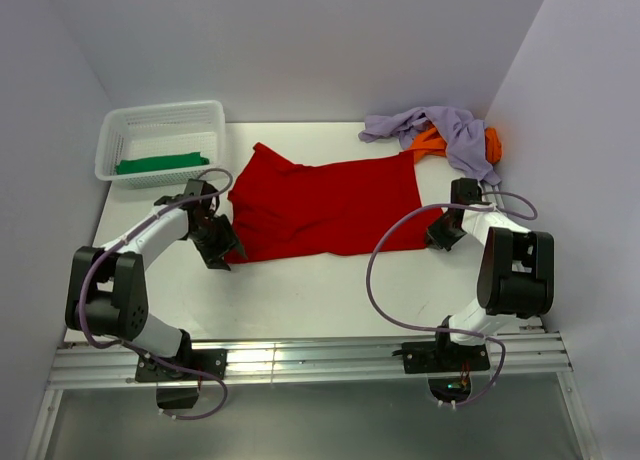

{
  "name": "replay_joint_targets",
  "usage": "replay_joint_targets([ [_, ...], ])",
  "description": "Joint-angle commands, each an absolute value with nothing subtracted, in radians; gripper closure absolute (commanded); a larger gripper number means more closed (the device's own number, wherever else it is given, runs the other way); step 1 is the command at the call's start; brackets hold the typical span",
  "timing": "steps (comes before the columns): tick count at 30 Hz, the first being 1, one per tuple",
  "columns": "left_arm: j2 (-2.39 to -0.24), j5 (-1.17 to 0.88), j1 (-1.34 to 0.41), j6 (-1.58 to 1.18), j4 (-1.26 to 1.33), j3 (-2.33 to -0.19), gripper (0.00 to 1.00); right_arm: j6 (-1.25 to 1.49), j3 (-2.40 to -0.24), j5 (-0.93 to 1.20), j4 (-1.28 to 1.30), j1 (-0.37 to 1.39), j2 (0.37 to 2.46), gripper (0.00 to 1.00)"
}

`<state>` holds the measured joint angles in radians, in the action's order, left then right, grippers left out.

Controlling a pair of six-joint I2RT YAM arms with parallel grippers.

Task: Roll the t-shirts
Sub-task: Fold the tshirt

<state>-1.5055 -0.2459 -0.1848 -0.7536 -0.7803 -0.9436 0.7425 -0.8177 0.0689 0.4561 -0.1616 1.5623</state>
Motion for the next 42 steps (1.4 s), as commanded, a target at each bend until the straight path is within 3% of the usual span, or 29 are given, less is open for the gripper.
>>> replay_joint_targets([
  [1,-1.463,-0.229,-0.184,-0.785,-0.730,-0.907,0.43,0.749,-0.808,0.025,0.452,-0.163,1.595,0.83],
  [7,-1.448,-0.144,-0.184,-0.807,-0.695,-0.864,0.49,0.727,-0.836,0.011,0.474,-0.163,1.588,0.98],
  [22,-1.494,-0.032,-0.204,-0.867,-0.457,-0.795,0.55,0.718,-0.842,0.022,0.500,-0.161,1.568,0.98],
  [26,-1.540,-0.005,-0.236,-0.876,-0.446,-0.776,0.65,0.718,-0.861,0.020,0.512,-0.161,1.569,0.98],
  [29,-1.575,-0.005,-0.264,-0.874,-0.445,-0.762,0.82,0.716,-0.874,0.015,0.532,-0.161,1.566,0.99],
  [31,-1.582,-0.005,-0.275,-0.874,-0.452,-0.758,1.00,0.710,-0.884,0.005,0.544,-0.161,1.559,1.00],
  [37,-1.545,0.060,-0.281,-0.859,-0.527,-0.750,1.00,0.695,-0.902,0.002,0.580,-0.161,1.545,1.00],
  [42,-1.450,0.133,-0.281,-0.838,-0.710,-0.866,1.00,0.675,-0.972,-0.057,0.659,-0.138,1.598,1.00],
])
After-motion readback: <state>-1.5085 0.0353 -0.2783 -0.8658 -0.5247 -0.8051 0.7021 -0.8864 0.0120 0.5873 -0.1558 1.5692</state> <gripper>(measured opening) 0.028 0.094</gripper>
